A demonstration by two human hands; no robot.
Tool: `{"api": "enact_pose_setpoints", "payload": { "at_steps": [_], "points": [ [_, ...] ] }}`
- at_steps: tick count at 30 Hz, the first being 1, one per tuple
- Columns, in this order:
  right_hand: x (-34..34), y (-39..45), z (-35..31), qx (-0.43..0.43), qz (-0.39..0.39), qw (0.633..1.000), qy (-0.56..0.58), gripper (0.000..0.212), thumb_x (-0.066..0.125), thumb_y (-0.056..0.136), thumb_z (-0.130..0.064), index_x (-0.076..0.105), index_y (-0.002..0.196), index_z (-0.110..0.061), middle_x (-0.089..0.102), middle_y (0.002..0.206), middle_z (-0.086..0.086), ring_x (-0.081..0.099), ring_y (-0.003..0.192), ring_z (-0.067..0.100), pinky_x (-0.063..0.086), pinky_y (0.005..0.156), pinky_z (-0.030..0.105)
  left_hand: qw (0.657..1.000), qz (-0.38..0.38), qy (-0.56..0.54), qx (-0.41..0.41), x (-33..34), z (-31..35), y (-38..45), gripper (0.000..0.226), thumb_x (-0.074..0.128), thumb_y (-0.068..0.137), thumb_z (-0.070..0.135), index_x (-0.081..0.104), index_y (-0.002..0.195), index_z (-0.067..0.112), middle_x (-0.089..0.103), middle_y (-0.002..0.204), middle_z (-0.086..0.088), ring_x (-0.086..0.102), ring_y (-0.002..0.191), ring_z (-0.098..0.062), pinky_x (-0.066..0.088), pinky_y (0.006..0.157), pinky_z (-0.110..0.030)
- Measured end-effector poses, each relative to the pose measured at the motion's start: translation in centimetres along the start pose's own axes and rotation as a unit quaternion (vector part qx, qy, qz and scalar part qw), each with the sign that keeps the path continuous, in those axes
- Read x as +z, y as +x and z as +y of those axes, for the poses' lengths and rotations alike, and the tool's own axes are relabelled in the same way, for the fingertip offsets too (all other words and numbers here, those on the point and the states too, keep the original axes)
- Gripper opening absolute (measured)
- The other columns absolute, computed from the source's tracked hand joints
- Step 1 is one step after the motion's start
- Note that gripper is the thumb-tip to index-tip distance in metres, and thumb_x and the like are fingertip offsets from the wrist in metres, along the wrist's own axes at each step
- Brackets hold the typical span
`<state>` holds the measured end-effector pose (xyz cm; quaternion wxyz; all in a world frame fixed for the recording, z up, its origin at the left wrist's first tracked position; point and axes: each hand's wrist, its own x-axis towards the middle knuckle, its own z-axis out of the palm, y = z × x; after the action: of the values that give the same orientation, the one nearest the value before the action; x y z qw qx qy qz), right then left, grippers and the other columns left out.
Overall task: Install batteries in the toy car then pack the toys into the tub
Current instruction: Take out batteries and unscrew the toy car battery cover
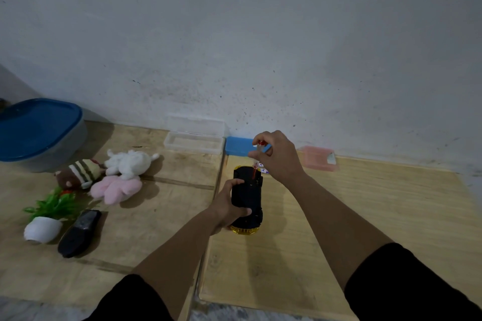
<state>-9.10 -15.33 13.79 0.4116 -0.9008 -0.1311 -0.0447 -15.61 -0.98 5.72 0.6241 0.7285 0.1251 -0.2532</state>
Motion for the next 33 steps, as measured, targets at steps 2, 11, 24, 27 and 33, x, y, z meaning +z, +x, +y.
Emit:
{"api": "enact_pose_setpoints", "payload": {
  "at_steps": [2,11,24,27,33],
  "points": [
    [0.0,0.1,0.1,0.016,0.010,1.000,0.011,0.019,0.070,0.080,-0.015,0.066,0.099,-0.013,0.055,0.089,0.001,0.056,0.071,0.015,0.051,0.073,0.025,1.000,0.000,0.003,-0.001,0.0,0.0,-0.1,0.067,0.068,0.079,-0.002,0.035,0.125,0.034,0.052,0.130,-0.013,0.054,0.111,-0.029,0.049,0.057,-0.025],
    [0.2,-0.1,-0.5,0.036,-0.014,0.995,0.092,0.019,0.071,0.080,-0.018,0.065,0.097,-0.015,0.056,0.098,0.007,0.066,0.068,0.024,0.054,0.060,0.020,1.000,0.000,0.006,0.017,-0.3,0.4,-0.2,0.066,0.065,0.079,-0.006,0.033,0.129,0.025,0.053,0.128,-0.014,0.055,0.103,-0.025,0.047,0.054,-0.020],
    [0.3,-0.1,-1.0,0.054,-0.019,0.991,0.118,0.024,0.067,0.083,-0.014,0.060,0.107,-0.016,0.063,0.090,0.000,0.069,0.062,0.016,0.055,0.067,0.021,0.999,0.018,-0.013,0.030,-0.5,0.6,0.1,0.063,0.068,0.077,-0.007,0.036,0.120,0.027,0.053,0.127,-0.016,0.057,0.107,-0.029,0.051,0.061,-0.023],
    [0.4,-0.1,-1.1,0.036,-0.029,0.996,0.080,0.035,0.054,0.091,-0.012,0.050,0.124,-0.024,0.065,0.101,0.004,0.069,0.067,0.020,0.056,0.071,0.027,1.000,0.009,0.002,0.021,-0.5,0.6,-0.1,0.063,0.067,0.078,-0.007,0.035,0.121,0.026,0.055,0.125,-0.015,0.056,0.104,-0.027,0.049,0.058,-0.022],
    [0.3,-0.5,-0.8,-0.006,-0.034,0.999,0.027,0.036,0.066,0.084,-0.020,0.058,0.118,-0.025,0.058,0.096,-0.004,0.058,0.078,0.014,0.050,0.078,0.031,1.000,0.003,0.008,0.013,-0.6,0.0,-0.3,0.063,0.068,0.078,-0.006,0.035,0.119,0.028,0.056,0.125,-0.015,0.057,0.107,-0.027,0.049,0.058,-0.023]
  ]
}}
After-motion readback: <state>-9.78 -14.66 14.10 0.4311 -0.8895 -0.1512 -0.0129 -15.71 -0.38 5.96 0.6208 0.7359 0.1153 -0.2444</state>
